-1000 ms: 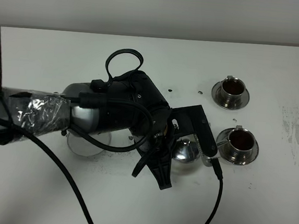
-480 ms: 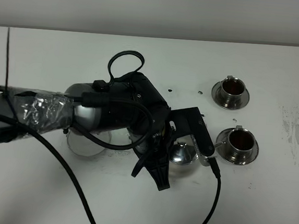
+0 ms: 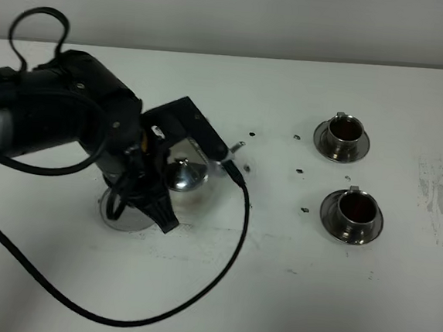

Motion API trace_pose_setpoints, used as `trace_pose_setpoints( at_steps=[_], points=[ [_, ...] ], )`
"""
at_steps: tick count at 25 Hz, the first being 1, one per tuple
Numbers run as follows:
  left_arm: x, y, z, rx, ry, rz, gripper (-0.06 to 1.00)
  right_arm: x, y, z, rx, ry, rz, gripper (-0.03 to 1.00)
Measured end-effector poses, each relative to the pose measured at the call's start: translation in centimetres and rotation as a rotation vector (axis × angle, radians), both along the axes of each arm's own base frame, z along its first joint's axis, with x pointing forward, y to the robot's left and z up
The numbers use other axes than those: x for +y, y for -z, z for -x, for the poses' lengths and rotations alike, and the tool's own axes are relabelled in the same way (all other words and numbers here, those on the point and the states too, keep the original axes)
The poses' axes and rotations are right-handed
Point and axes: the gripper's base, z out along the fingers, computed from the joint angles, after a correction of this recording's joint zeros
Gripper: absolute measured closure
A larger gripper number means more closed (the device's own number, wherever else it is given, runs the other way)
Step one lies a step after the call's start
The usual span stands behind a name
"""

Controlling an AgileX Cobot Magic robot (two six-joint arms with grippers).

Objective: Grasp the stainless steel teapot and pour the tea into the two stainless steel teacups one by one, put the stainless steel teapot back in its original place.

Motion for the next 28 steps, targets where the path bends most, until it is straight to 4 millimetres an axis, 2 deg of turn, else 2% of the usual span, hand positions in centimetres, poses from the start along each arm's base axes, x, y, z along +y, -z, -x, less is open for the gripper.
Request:
trace_pose_setpoints(
  at_steps=[5, 10, 18, 24, 28],
  points=[
    [3.5, -0.7, -0.3, 0.001, -0.164, -0.004, 0.76, 0.0, 0.0, 0.0, 0.0, 0.0, 0.0, 0.64],
    [5.7, 0.4, -0.1, 0.037, -0.241, -0.024, 0.76, 0.0, 0.0, 0.0, 0.0, 0.0, 0.0, 0.64],
    [6.8, 1.4, 0.0, 0.051, -0.285, -0.02, 0.76, 0.0, 0.0, 0.0, 0.0, 0.0, -0.001, 0.64],
    [6.6, 1.9, -0.4, 0.023, -0.297, 0.037, 0.76, 0.0, 0.0, 0.0, 0.0, 0.0, -0.001, 0.64],
    [6.4, 3.1, -0.6, 0.056, -0.291, 0.032, 0.76, 0.0, 0.0, 0.0, 0.0, 0.0, -0.001, 0.64]
  ],
)
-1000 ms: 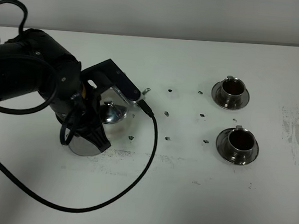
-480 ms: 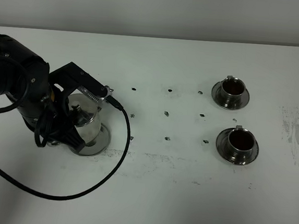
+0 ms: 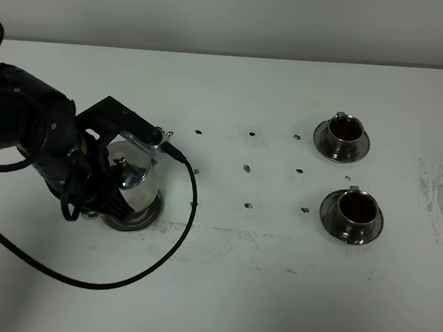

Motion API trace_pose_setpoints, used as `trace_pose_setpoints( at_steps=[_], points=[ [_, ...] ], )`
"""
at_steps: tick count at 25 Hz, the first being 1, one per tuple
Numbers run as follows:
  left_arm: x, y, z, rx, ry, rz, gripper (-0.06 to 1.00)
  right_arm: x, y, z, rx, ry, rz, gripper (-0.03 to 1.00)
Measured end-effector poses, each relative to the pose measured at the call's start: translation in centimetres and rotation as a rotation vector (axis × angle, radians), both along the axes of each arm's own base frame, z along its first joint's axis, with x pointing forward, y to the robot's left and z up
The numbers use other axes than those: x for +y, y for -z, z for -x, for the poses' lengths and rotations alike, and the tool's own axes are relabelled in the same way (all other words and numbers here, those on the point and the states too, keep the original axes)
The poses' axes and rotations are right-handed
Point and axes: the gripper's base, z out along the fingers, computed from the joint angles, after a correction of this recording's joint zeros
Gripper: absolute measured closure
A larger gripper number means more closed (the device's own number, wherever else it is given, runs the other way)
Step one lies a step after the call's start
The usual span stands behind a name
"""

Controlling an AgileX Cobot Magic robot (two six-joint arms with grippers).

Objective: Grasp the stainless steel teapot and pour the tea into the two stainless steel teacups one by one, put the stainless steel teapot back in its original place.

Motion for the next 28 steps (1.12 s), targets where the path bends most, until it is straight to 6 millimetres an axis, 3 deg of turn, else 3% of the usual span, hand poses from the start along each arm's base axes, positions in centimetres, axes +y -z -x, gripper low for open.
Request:
trace_pose_setpoints(
  at_steps=[12, 28],
  points=[
    [-0.2, 1.8, -0.4, 0.039, 0.004, -0.017, 0.76, 0.0, 0.0, 0.0, 0.0, 0.0, 0.0, 0.64],
    [-0.2, 2.2, -0.4, 0.047, 0.005, -0.022, 0.76, 0.0, 0.0, 0.0, 0.0, 0.0, 0.0, 0.64]
  ],
)
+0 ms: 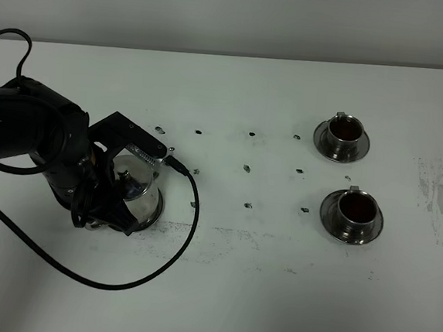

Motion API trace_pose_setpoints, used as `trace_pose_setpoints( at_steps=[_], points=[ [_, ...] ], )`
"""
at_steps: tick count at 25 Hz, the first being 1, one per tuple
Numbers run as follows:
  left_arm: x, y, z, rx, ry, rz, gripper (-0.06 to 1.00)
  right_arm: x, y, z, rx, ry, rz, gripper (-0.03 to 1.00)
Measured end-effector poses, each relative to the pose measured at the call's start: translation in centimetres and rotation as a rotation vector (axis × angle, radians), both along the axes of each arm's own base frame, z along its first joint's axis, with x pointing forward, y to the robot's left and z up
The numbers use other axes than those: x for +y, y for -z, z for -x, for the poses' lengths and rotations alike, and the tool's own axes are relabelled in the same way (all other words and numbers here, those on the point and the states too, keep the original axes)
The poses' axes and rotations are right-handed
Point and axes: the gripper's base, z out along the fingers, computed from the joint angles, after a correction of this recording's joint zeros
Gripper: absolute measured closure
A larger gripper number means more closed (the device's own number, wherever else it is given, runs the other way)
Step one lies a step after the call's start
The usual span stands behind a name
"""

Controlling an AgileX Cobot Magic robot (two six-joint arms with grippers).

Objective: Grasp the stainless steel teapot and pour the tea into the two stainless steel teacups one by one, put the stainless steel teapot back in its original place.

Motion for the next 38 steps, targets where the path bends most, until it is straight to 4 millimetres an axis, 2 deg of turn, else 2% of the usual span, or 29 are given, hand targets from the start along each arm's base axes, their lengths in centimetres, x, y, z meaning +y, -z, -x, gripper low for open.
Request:
trace_pose_setpoints(
  at_steps=[6, 13, 17, 21, 25, 32, 35, 38],
  points=[
    [0.0, 0.0, 0.0, 0.0, 0.0, 0.0, 0.74, 0.0, 0.0, 0.0, 0.0, 0.0, 0.0, 0.64],
    [0.0, 0.0, 0.0, -0.001, 0.0, 0.0, 0.48, 0.0, 0.0, 0.0, 0.0, 0.0, 0.0, 0.64],
    [0.0, -0.5, 0.1, -0.013, 0.0, 0.006, 0.44, 0.0, 0.0, 0.0, 0.0, 0.0, 0.0, 0.64],
    [0.2, -3.1, 0.6, -0.075, -0.008, 0.041, 0.44, 0.0, 0.0, 0.0, 0.0, 0.0, 0.0, 0.64],
    [1.0, -7.5, 1.8, -0.18, -0.032, 0.11, 0.44, 0.0, 0.0, 0.0, 0.0, 0.0, 0.0, 0.64],
    [2.9, -15.4, 5.7, -0.431, -0.034, 0.229, 0.44, 0.0, 0.0, 0.0, 0.0, 0.0, 0.0, 0.64],
    [3.7, -17.8, 7.5, -0.518, -0.043, 0.275, 0.44, 0.0, 0.0, 0.0, 0.0, 0.0, 0.0, 0.64],
    [5.4, -19.6, 9.2, -0.574, -0.133, 0.308, 0.43, 0.0, 0.0, 0.0, 0.0, 0.0, 0.0, 0.64]
  ],
)
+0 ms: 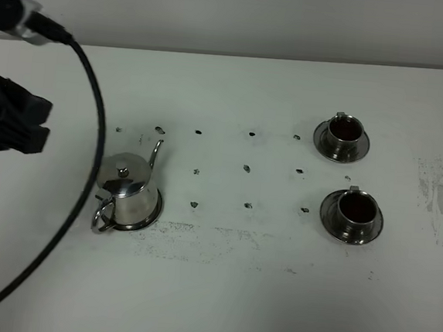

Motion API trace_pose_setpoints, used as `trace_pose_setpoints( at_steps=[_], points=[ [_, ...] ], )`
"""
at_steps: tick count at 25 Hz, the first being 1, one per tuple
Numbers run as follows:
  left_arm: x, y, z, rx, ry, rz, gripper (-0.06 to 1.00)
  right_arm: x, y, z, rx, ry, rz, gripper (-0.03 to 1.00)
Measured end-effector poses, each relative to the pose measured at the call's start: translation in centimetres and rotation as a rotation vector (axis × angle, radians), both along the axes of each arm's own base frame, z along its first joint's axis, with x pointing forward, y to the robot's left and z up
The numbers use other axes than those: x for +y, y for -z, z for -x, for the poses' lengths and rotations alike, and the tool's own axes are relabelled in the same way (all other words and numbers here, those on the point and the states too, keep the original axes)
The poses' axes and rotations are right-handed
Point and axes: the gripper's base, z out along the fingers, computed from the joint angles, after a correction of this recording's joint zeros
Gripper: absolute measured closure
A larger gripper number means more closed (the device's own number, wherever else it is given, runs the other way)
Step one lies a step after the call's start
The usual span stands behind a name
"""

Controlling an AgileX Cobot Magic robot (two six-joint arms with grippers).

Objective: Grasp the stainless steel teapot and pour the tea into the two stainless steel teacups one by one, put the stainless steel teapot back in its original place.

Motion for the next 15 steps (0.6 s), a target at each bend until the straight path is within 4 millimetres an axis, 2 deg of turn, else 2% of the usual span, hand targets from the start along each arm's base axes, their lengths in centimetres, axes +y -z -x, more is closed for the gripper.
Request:
trace_pose_setpoints(
  at_steps=[5, 9, 12, 15],
  points=[
    [3.5, -1.3, 2.0, 0.006, -0.193, 0.046, 0.43, 0.0, 0.0, 0.0, 0.0, 0.0, 0.0, 0.64],
    [5.7, -1.3, 3.2, 0.06, -0.312, 0.033, 0.43, 0.0, 0.0, 0.0, 0.0, 0.0, 0.0, 0.64],
    [6.5, -1.4, 4.9, 0.12, -0.359, 0.001, 0.43, 0.0, 0.0, 0.0, 0.0, 0.0, 0.0, 0.64],
    [7.1, -1.6, 7.5, 0.165, -0.403, -0.015, 0.43, 0.0, 0.0, 0.0, 0.0, 0.0, 0.0, 0.64]
  ],
)
